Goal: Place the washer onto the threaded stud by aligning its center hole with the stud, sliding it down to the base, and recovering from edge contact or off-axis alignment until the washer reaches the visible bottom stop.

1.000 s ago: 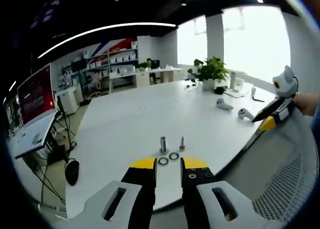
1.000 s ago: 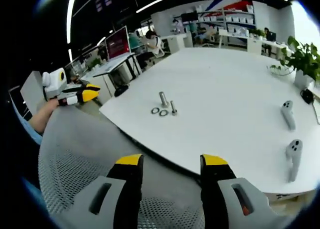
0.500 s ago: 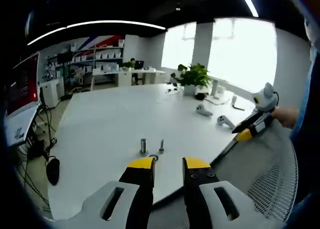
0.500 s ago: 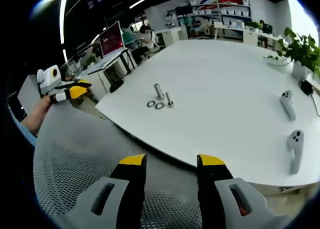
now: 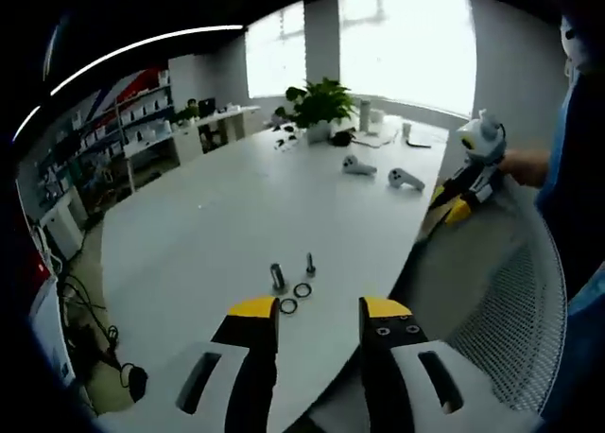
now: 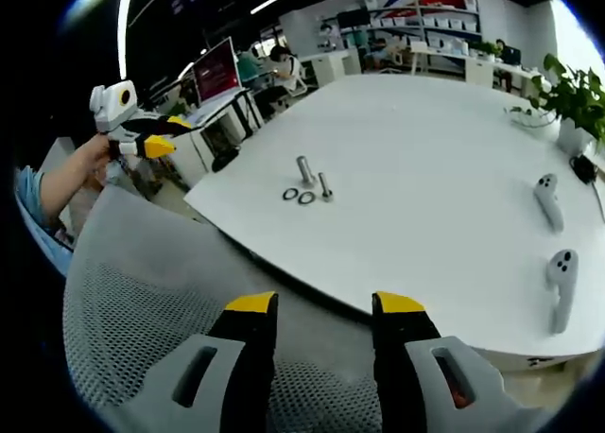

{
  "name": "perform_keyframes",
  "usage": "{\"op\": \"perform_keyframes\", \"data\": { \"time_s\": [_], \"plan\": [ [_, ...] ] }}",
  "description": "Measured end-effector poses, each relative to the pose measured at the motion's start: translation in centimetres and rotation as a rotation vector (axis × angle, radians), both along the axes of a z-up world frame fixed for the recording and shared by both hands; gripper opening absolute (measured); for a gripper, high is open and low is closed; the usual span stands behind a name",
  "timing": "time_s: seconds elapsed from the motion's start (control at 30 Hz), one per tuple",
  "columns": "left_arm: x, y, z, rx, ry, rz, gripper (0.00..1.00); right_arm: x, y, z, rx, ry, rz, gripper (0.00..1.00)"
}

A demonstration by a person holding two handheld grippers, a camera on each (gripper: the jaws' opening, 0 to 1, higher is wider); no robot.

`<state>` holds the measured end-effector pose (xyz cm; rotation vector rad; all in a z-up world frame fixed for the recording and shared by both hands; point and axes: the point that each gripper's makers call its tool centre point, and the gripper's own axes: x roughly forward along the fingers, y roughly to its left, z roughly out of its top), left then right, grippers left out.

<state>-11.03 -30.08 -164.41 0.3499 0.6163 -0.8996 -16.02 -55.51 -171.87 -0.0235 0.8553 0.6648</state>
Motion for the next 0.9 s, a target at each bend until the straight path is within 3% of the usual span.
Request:
{"op": "perform_keyframes", "data": {
  "time_s": [0.23, 0.33, 0.43, 0.53, 0.6, 0.67, 0.8, 0.9],
  "plan": [
    [0.0, 0.0, -4.9, 0.124, 0.110, -0.112, 0.35, 0.1, -0.1, -0.1, -0.008, 0.000, -0.006, 0.42],
    [0.1, 0.4, -6.9, 0.138, 0.179, -0.126, 0.35, 0.1, -0.3, -0.1, -0.002, 0.003, -0.025, 0.42],
    [0.9, 1.2, -9.4, 0.193, 0.206, -0.150, 0.36, 0.1, -0.4, -0.2, -0.001, 0.010, -0.039, 0.42],
    [1.3, 1.5, -11.1, 0.207, 0.243, -0.147, 0.35, 0.0, -0.4, -0.3, -0.002, 0.019, -0.045, 0.42],
    [1.4, 1.6, -12.2, 0.194, 0.292, -0.080, 0.34, 0.2, -0.5, -0.3, -0.012, 0.015, -0.042, 0.42],
    [1.3, 1.7, -13.4, 0.219, 0.309, -0.106, 0.33, 0.2, -0.4, -0.4, -0.020, 0.018, -0.031, 0.42],
    [1.8, 3.5, -15.4, 0.334, 0.335, -0.102, 0.33, 0.2, -0.5, -0.3, -0.011, 0.014, -0.046, 0.41],
    [2.1, 3.4, -15.7, 0.348, 0.319, -0.120, 0.32, 0.4, -0.5, -0.4, -0.023, 0.016, -0.039, 0.40]
  ]
}}
